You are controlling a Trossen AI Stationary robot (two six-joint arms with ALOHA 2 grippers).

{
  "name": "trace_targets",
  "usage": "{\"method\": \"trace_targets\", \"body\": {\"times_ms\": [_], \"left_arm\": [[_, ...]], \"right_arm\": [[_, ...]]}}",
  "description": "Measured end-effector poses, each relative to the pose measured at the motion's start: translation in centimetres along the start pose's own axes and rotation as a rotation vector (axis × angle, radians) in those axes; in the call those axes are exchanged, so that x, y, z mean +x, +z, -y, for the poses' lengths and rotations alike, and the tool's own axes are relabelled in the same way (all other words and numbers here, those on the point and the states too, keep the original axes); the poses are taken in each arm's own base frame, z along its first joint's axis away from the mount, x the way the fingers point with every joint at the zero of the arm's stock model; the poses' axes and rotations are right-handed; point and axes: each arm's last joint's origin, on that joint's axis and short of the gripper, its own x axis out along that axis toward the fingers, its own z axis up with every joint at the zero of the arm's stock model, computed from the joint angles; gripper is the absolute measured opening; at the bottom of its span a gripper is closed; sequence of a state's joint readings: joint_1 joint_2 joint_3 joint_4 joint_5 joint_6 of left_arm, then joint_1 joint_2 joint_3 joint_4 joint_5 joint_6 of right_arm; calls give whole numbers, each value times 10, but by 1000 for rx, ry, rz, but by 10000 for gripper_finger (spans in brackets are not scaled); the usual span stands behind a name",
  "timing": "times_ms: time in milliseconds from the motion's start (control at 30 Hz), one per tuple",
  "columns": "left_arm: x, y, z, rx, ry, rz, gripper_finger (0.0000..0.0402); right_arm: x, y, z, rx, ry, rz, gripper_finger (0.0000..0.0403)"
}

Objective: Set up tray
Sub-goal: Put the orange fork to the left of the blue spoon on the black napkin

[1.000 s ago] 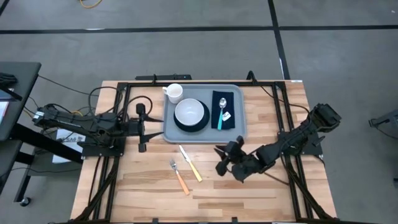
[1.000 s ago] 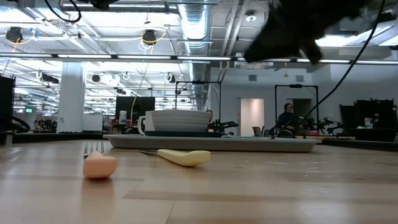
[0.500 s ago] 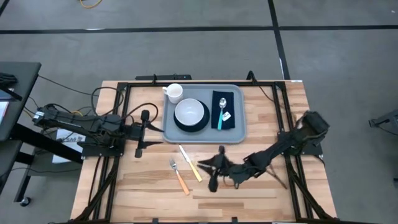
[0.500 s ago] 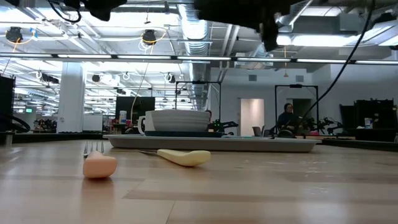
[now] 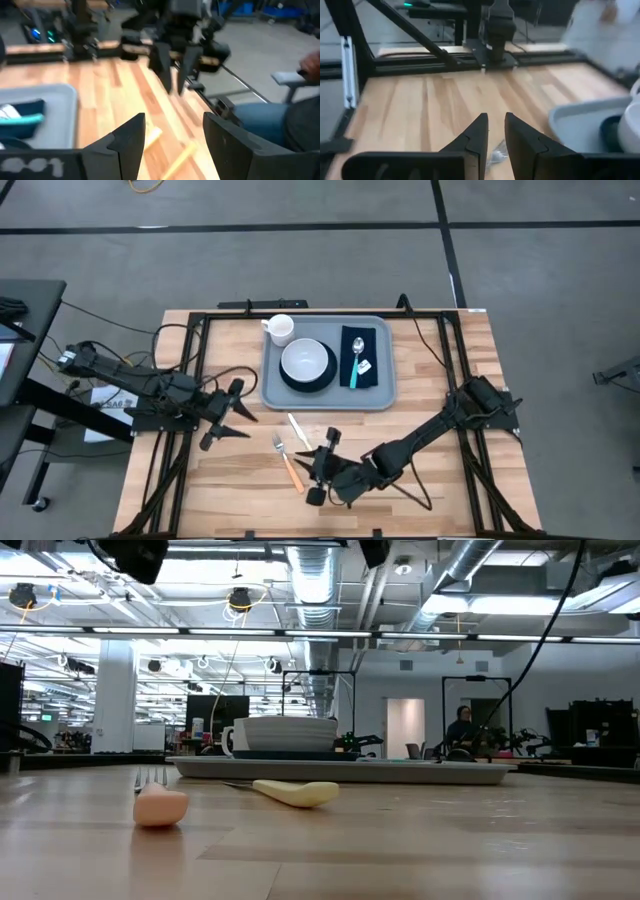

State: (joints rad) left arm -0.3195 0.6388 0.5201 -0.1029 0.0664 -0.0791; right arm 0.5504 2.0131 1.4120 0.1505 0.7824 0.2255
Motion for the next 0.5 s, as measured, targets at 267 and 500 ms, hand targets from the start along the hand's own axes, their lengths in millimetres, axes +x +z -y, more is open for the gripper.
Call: {"method": "trace_targets", "body": {"times_ms": [267, 500], "left_arm": [[0, -6, 22, -5, -137, -60, 187], [-3, -8, 36, 33, -232, -69, 187]], "right_arm": [[-1, 11, 5, 253, 21, -251, 58], [16, 15, 21, 423, 71, -321, 58]]}}
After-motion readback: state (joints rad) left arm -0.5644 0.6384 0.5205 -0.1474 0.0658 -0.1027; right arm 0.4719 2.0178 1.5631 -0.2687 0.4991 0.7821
